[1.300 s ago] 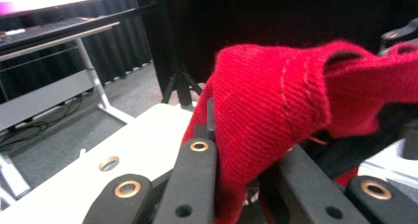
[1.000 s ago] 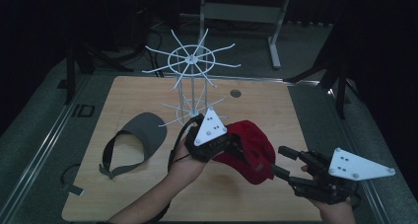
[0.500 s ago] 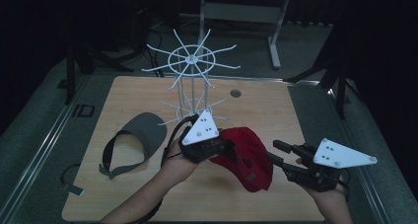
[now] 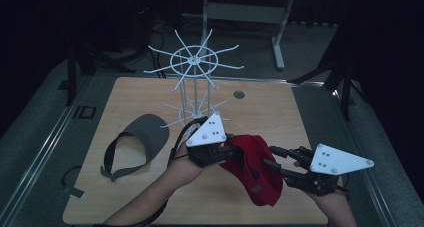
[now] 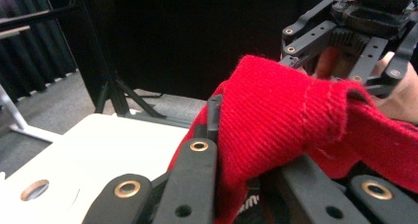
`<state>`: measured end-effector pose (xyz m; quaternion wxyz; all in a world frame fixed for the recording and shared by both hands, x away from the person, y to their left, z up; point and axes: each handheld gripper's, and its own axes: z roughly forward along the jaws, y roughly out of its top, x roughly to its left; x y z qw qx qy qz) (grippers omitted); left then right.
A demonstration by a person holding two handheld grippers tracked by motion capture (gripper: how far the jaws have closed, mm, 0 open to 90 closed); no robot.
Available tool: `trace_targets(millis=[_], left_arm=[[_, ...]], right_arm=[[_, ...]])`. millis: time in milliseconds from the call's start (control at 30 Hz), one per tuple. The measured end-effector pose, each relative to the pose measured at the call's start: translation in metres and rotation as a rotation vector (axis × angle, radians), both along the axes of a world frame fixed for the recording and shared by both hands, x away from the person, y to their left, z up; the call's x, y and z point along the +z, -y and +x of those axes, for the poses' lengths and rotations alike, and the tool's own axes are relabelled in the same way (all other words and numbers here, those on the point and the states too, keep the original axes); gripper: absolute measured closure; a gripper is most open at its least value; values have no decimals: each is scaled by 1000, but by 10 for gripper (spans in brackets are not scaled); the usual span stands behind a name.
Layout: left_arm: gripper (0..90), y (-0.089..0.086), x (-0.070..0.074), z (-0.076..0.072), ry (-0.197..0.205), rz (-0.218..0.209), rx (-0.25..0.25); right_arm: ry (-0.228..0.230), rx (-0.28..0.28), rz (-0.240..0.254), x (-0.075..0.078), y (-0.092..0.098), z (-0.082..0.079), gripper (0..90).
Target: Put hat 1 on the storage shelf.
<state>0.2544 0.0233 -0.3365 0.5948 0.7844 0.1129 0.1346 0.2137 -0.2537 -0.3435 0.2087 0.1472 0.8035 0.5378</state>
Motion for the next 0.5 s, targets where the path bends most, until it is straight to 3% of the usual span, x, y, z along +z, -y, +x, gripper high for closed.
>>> trace_targets(millis=[67,100,200,267,333,500], left_arm=[[878,0,0,1,-2,1,-1],[877,0,-1,1,-12,-6,-4],[876,-2,-1,2,-11,3,-4],[875,-5,-3,5,-26,9,-19],[874,-7,-5,6,-43,6,-24],[872,-6,-8,6,-42,1,-39]], right_arm=[[5,-5,-1,0,-1,1,757],[-13,-17,21,0,1,2,820],[-16,-19,28,1,1,3,825],[-28,-18,96,3,6,2,830],[-32,-23,116,4,8,1,831],[-36,-55,139,8,11,2,832]])
